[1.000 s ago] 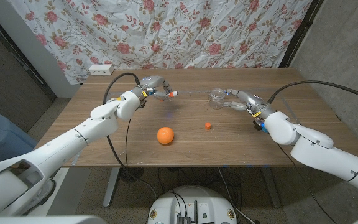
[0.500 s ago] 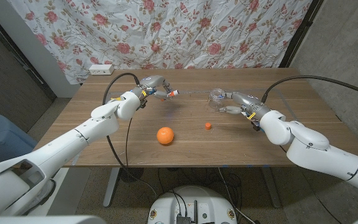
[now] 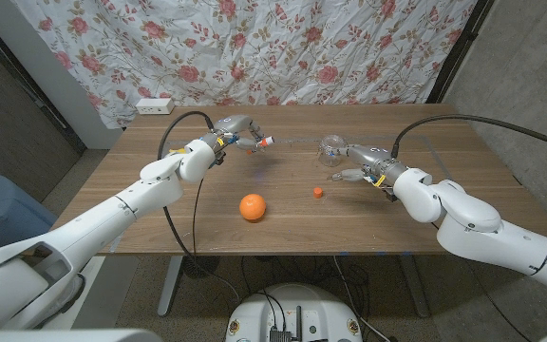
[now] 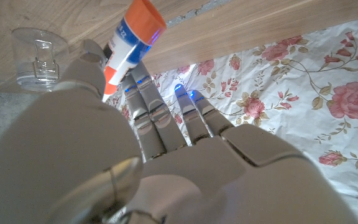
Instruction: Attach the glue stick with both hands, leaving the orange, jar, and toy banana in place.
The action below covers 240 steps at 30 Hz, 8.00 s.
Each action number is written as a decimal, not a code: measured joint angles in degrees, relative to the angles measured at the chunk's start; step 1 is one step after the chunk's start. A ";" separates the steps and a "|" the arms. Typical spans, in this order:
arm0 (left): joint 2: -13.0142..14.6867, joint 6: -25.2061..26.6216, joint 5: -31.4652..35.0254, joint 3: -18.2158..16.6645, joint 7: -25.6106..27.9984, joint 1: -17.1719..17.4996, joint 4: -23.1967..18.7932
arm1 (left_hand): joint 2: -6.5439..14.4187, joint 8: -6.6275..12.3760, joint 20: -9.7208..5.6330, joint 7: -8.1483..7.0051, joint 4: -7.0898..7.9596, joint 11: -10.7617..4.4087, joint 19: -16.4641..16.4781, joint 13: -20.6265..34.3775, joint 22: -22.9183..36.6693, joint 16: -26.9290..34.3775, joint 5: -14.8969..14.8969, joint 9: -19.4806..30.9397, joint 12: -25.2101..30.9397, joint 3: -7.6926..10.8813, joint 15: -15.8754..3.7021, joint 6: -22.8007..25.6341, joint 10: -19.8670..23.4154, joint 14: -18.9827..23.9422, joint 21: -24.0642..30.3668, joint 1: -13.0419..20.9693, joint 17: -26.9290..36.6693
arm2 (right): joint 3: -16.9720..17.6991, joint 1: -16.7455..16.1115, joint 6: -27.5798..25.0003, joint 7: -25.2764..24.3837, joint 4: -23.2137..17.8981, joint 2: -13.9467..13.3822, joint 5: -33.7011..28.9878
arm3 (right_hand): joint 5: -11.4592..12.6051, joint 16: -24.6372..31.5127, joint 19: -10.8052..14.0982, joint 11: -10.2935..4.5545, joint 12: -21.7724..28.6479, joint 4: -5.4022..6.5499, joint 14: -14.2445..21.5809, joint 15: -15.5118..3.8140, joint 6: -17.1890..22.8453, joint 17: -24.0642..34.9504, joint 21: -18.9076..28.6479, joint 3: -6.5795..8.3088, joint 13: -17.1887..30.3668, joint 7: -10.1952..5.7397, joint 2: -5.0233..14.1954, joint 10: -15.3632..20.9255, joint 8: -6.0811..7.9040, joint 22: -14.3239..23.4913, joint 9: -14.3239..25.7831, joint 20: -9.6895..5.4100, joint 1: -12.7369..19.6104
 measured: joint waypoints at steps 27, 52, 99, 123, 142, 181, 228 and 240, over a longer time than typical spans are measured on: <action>-1.30 -1.63 -0.49 1.26 1.11 -1.49 2.85 | 0.13 -0.70 0.00 0.00 -0.23 -0.40 0.00 0.05 0.00 0.00 -0.05 0.30 -0.27 -0.23 -0.16 0.01 -0.21 -0.45 0.00 -0.13 0.00 | -3.29 4.41 6.62 14.56 3.65 4.98 -12.59 | -0.21 0.90 1.24 -0.77 0.01 0.15 1.94 0.10 0.75 0.27 0.00 0.47 0.27 -0.11 -0.08 1.48 0.35 0.00 0.27 0.83 2.05; -2.09 -3.33 -0.47 2.12 1.54 -2.97 5.53 | 0.43 -0.41 -0.01 0.00 -0.16 -0.80 0.00 0.01 0.00 0.00 0.01 0.09 -0.51 -0.64 -0.16 0.01 -0.43 -0.45 0.00 -0.44 0.00 | -6.02 7.83 11.21 21.68 8.66 10.06 -19.60 | -0.21 1.79 1.58 -1.93 0.72 -0.08 3.72 -0.84 2.83 0.53 0.00 1.65 0.53 -0.94 -0.08 4.21 1.13 0.00 0.26 0.88 6.10; -1.79 -3.96 0.38 2.79 0.93 -3.25 5.30 | 1.05 -0.93 -0.01 0.00 -0.23 -0.77 0.00 0.03 0.00 0.00 -0.06 0.10 -0.49 -1.18 -0.16 0.01 -0.44 -0.44 0.00 -1.05 0.00 | -7.24 6.59 13.22 21.26 12.48 13.99 -28.34 | 1.08 4.85 5.84 -5.27 1.60 0.48 11.00 -2.16 10.92 1.06 0.22 1.72 0.40 -2.26 -0.19 15.41 3.76 -0.01 0.74 -0.51 10.73; -1.64 -4.06 0.19 2.49 0.92 -2.75 4.98 | 1.28 -1.22 -0.01 0.00 -0.29 -0.97 0.00 0.05 0.00 0.00 0.01 0.12 -0.43 -1.24 -0.15 0.01 -0.87 -0.44 0.00 -1.27 0.00 | -6.97 6.45 15.38 17.49 13.71 14.59 -29.88 | 3.25 6.43 8.51 -5.39 1.60 1.10 16.97 -2.42 19.94 0.64 0.22 0.12 -0.43 -2.44 -0.54 24.31 6.66 -0.01 0.80 -1.95 13.79; -1.57 -4.15 0.16 2.36 0.92 -2.62 4.97 | 1.43 -1.38 -0.01 0.00 -0.29 -0.87 0.00 0.02 0.00 0.00 -0.01 0.12 -0.25 -1.24 -0.15 0.01 -0.97 -0.44 0.00 -1.43 0.00 | -7.07 6.96 17.16 16.18 14.98 14.75 -30.36 | 4.05 7.59 9.94 -5.77 0.96 0.93 19.97 -2.34 25.55 0.80 0.22 -1.00 -0.42 -2.40 0.97 30.48 8.12 -0.01 0.79 -3.38 18.00; -1.34 -4.00 0.16 2.15 0.91 -2.14 4.38 | 1.55 -1.43 -0.01 0.00 -0.17 -0.80 0.00 0.04 0.00 0.00 -0.07 0.13 -0.27 -1.58 -0.16 0.01 -1.03 -0.44 0.00 -1.55 0.00 | -6.02 5.42 19.05 9.01 16.82 14.18 -27.96 | 4.05 10.44 13.51 -5.79 0.72 1.42 26.02 -2.66 35.55 1.59 0.22 -3.19 -0.41 -2.36 2.15 39.66 10.67 -0.01 0.77 -4.90 22.47; -0.76 -5.35 -4.06 0.36 0.45 1.28 1.89 | 2.17 -1.39 -0.01 0.00 -0.56 -0.87 0.00 0.04 0.00 0.00 -0.05 0.13 -0.25 -1.97 -0.15 0.01 -0.95 -0.44 0.00 -0.82 0.00 | 1.05 -0.66 9.81 0.24 10.88 14.17 -16.36 | 3.60 10.72 14.12 -5.78 0.72 1.72 27.53 -2.76 38.34 1.71 0.22 -4.16 -0.40 -2.24 3.46 42.31 10.99 -0.01 0.56 -4.70 22.59; -0.05 -5.57 -5.87 -1.01 0.75 3.40 -0.27 | 2.25 -1.52 -0.01 0.00 -0.68 -0.85 0.00 0.04 0.00 0.00 -0.06 0.13 -0.27 -2.09 -0.16 0.01 -0.97 -0.44 0.00 -0.90 0.00 | 3.77 -2.55 6.69 -4.52 9.13 15.05 -8.96 | 3.38 10.72 14.12 -5.78 0.43 1.89 27.53 -2.76 38.84 1.71 0.22 -4.47 -0.40 -2.35 3.46 42.94 10.98 -0.01 0.49 -4.70 22.59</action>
